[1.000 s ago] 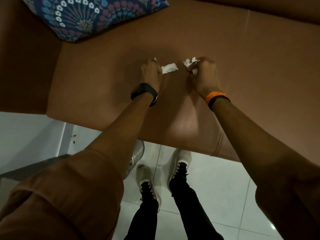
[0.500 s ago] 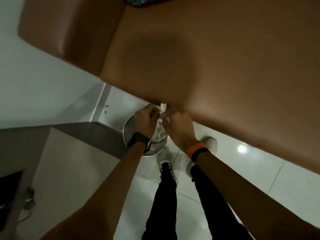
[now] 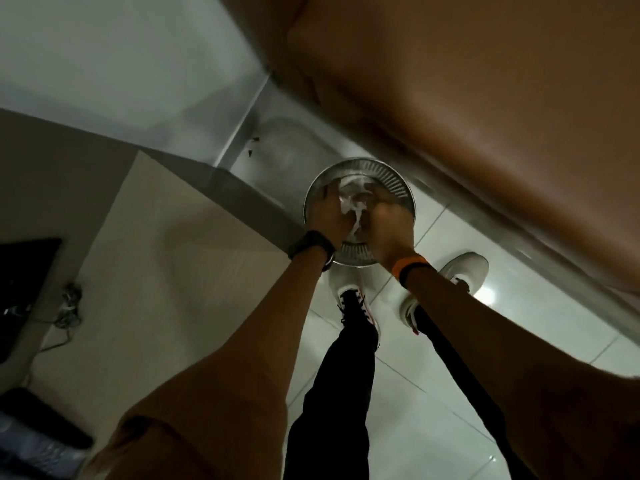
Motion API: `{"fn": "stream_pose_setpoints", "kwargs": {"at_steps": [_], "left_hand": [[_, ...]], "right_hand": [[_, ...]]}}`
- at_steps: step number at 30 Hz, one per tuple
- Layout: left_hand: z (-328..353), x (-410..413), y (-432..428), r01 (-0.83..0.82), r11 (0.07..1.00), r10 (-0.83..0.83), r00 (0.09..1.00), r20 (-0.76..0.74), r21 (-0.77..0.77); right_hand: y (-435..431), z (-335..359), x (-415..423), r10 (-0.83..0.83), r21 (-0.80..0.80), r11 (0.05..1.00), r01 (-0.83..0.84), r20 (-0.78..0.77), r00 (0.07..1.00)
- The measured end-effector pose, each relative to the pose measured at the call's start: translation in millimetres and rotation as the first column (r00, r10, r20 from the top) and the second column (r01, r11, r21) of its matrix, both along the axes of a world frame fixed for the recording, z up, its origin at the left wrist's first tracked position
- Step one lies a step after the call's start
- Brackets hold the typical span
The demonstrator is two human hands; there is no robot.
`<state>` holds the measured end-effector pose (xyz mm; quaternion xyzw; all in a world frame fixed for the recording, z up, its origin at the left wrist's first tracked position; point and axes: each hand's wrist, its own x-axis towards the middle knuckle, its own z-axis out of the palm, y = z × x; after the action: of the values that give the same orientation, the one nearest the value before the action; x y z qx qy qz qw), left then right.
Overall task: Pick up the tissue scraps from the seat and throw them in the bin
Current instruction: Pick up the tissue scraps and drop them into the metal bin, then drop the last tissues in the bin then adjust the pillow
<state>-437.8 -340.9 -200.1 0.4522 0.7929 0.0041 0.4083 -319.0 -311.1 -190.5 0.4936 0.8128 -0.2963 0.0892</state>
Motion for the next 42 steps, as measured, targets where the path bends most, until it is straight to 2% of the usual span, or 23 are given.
{"fn": "stream_pose_setpoints", "kwargs": {"at_steps": [2,5,8,11,13,15,16,18,20,21,22,23,25,26,27,29,31,34,36,42], "left_hand": [[28.2,3.6,-0.4,0.012,0.982,-0.007,1.000,-0.027,0.186],[71.2,11.2,20.4,0.033,0.871,0.040,0.990,-0.138,0.491],[99.3,15.5,81.2,0.174,0.762,0.029,0.953,-0.301,0.624],[127.4,27.5,167.0,0.189,0.651,0.076,0.947,-0.311,0.735],[143.6,34.7,224.0,0.143,0.546,0.155,0.951,-0.268,0.825],[159.5,33.2,280.5,0.071,0.513,0.165,0.970,-0.180,0.855],[167.8,30.0,309.6,-0.020,0.507,0.179,0.980,-0.083,0.861],[182.7,18.7,361.2,-0.322,0.486,0.217,0.945,0.245,0.812],[194.3,12.4,406.4,-0.569,0.500,0.261,0.818,0.513,0.653],[198.5,12.0,422.6,-0.611,0.520,0.292,0.784,0.547,0.597],[200.1,12.4,430.4,-0.616,0.542,0.315,0.779,0.542,0.572],[201.5,14.3,436.9,-0.603,0.557,0.310,0.788,0.532,0.570],[202.0,18.1,439.4,-0.549,0.574,0.232,0.821,0.523,0.607],[201.4,20.3,439.9,-0.511,0.585,0.180,0.839,0.514,0.630],[201.0,22.0,439.3,-0.474,0.599,0.136,0.855,0.500,0.646],[207.5,32.7,448.3,-0.405,0.629,0.048,0.872,0.487,0.663],[213.4,51.4,464.9,-0.340,0.645,-0.059,0.870,0.489,0.684],[209.3,80.8,495.5,-0.262,0.677,-0.178,0.849,0.498,0.688],[208.0,95.5,507.7,-0.269,0.723,-0.161,0.831,0.533,0.637],[188.5,96.0,500.1,-0.292,0.740,-0.116,0.832,0.542,0.606]], "right_hand": [[4.6,28.3,12.7,-0.101,0.190,0.973,0.130,-0.159,0.982],[42.2,76.3,29.7,-0.142,0.381,0.890,0.251,-0.291,0.946],[107.4,106.8,40.6,-0.173,0.448,0.843,0.296,-0.295,0.940],[188.1,133.1,53.1,-0.210,0.451,0.823,0.345,-0.321,0.923],[245.0,149.8,61.4,-0.273,0.427,0.797,0.427,-0.376,0.886],[303.8,166.0,72.7,-0.330,0.365,0.756,0.543,-0.503,0.799],[334.8,172.8,79.9,-0.349,0.329,0.725,0.606,-0.582,0.734],[394.3,183.2,95.2,-0.428,0.213,0.641,0.737,-0.698,0.574],[447.3,192.2,113.4,-0.548,-0.020,0.609,0.793,-0.733,0.402],[468.3,194.4,122.2,-0.590,-0.153,0.637,0.756,-0.728,0.350],[482.3,194.5,128.6,-0.602,-0.237,0.690,0.684,-0.712,0.361],[493.0,197.1,134.3,-0.593,-0.264,0.741,0.617,-0.689,0.418],[497.7,200.2,144.7,-0.556,-0.228,0.798,0.558,-0.636,0.535],[492.7,199.2,151.2,-0.544,-0.202,0.803,0.561,-0.632,0.551],[481.7,198.7,158.7,-0.548,-0.194,0.793,0.577,-0.642,0.537],[455.0,201.1,180.8,-0.592,-0.217,0.735,0.642,-0.668,0.451],[432.6,200.7,207.2,-0.627,-0.220,0.674,0.705,-0.675,0.389],[422.1,196.6,238.2,-0.661,-0.258,0.631,0.731,-0.673,0.333],[424.4,195.6,245.4,-0.666,-0.281,0.630,0.724,-0.676,0.317],[422.9,182.5,248.2,-0.676,-0.278,0.572,0.771,-0.692,0.252]]}}
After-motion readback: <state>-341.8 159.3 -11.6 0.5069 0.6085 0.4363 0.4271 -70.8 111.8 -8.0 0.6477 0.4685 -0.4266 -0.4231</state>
